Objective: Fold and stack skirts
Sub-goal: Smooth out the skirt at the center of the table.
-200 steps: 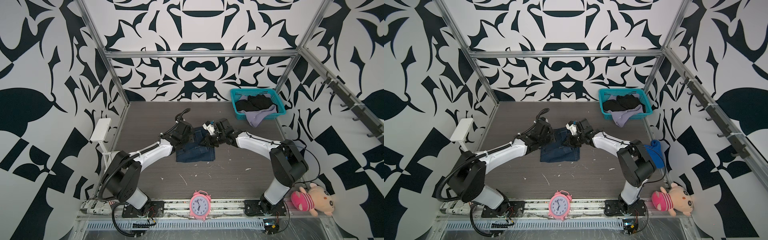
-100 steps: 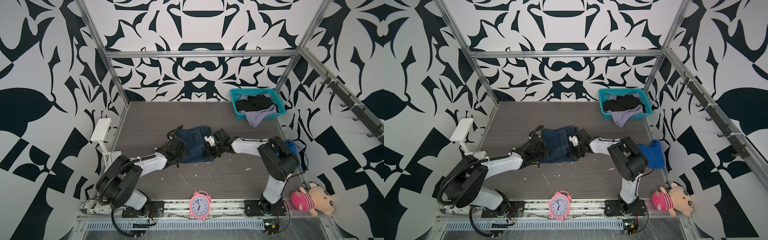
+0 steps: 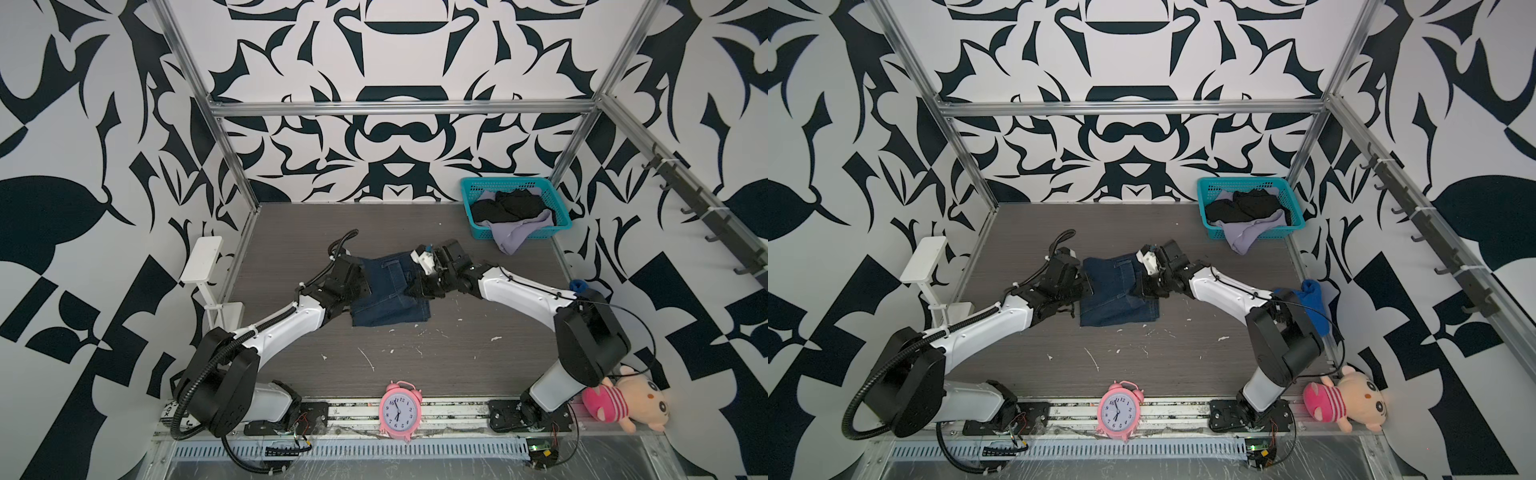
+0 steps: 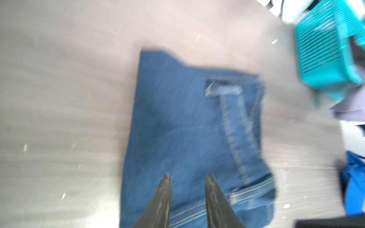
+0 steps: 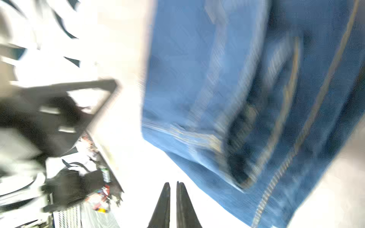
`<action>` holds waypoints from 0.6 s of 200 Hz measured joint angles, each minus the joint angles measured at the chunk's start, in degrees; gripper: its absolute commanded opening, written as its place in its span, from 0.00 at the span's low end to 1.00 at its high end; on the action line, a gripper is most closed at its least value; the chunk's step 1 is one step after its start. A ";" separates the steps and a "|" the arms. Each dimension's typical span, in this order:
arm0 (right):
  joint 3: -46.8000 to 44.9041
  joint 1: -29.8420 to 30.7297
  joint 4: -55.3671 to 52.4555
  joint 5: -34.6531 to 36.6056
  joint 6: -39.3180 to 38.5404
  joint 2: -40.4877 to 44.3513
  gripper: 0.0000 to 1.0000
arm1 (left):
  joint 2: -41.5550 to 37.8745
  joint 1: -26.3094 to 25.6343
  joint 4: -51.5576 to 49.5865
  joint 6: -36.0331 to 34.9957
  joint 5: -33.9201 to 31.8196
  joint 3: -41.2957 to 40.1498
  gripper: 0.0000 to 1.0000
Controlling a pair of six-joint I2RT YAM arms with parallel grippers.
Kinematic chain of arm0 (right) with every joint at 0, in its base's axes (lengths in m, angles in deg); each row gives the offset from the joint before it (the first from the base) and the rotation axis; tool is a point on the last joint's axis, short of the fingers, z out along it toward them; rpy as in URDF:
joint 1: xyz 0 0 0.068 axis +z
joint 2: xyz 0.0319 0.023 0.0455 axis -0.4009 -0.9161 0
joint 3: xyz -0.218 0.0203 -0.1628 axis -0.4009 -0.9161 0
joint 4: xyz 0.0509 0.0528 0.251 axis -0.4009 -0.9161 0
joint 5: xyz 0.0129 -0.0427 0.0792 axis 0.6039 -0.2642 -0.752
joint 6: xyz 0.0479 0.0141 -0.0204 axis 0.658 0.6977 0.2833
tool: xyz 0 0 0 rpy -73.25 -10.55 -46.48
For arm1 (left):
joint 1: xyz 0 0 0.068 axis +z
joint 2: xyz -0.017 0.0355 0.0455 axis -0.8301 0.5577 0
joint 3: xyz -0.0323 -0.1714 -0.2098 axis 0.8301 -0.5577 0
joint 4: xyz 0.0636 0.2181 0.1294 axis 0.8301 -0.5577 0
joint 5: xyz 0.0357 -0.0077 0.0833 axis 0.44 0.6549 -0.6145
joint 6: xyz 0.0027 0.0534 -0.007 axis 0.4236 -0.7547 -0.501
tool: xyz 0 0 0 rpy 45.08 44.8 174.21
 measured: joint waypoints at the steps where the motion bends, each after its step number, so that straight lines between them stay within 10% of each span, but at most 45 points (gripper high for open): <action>1: 0.26 0.00 0.00 -0.02 0.00 0.00 0.12 | 0.02 0.00 0.00 -0.04 0.00 0.09 0.31; 120: 0.48 1.86 1.27 8.24 -2.25 -14.99 0.13 | 7.08 1.49 5.29 3.02 1.42 -6.93 0.31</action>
